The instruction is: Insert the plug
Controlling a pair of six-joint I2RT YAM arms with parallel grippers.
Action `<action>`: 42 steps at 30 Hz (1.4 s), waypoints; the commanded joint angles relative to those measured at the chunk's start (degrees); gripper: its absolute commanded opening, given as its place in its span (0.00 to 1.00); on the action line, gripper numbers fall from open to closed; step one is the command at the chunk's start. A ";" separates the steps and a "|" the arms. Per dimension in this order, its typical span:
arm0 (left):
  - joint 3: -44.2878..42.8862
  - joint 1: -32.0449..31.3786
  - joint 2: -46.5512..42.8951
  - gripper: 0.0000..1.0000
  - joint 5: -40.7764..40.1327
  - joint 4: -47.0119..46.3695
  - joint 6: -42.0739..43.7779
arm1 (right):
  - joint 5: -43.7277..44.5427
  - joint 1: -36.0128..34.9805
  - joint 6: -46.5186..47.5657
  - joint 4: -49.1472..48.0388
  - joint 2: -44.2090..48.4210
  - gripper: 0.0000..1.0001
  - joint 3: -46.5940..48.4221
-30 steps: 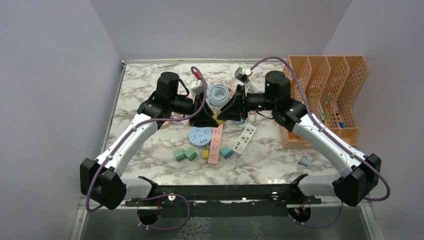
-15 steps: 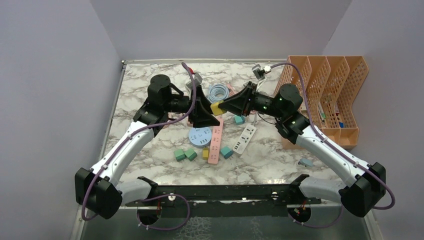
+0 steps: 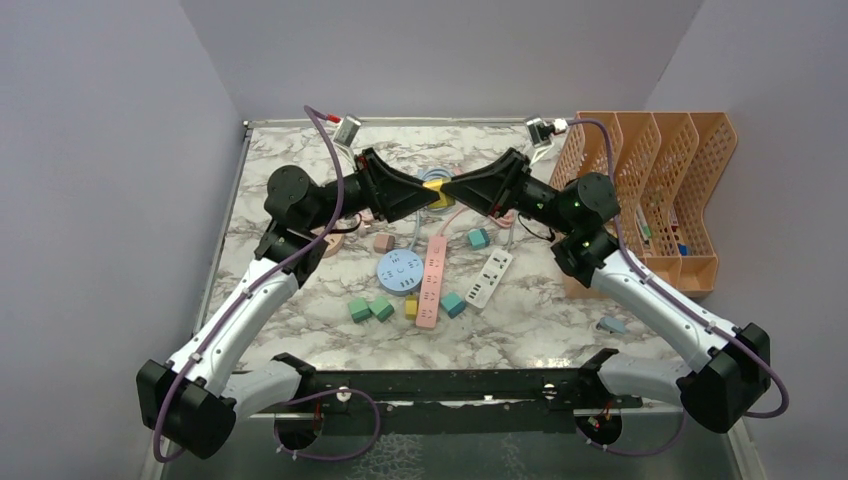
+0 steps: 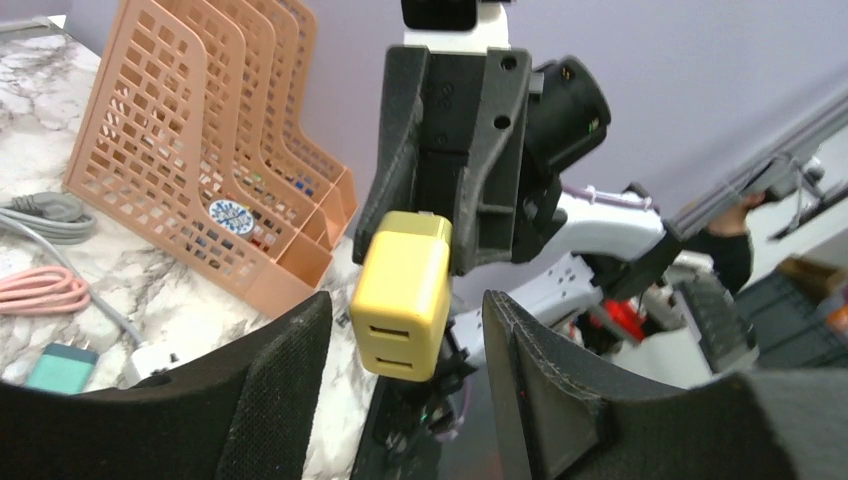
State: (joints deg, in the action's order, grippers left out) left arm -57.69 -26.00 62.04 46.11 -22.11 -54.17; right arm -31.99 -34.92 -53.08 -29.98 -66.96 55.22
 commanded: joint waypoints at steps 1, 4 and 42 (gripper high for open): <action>1.89 -0.15 -0.95 0.50 -6.17 -7.06 -9.63 | 1.35 -0.15 -3.34 -4.08 -0.57 0.02 1.38; 2.48 -0.13 -1.02 0.45 -5.74 -7.50 -10.10 | 1.99 -0.15 -4.39 -5.55 -1.13 0.02 1.07; 2.80 0.26 -2.92 0.00 -41.52 48.88 10.55 | 23.83 -0.15 -1.54 36.59 9.54 0.64 -4.62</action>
State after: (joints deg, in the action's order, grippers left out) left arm -53.12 -25.96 59.27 20.82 5.37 -49.43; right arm -12.40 -35.14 -53.45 -3.03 -59.59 52.90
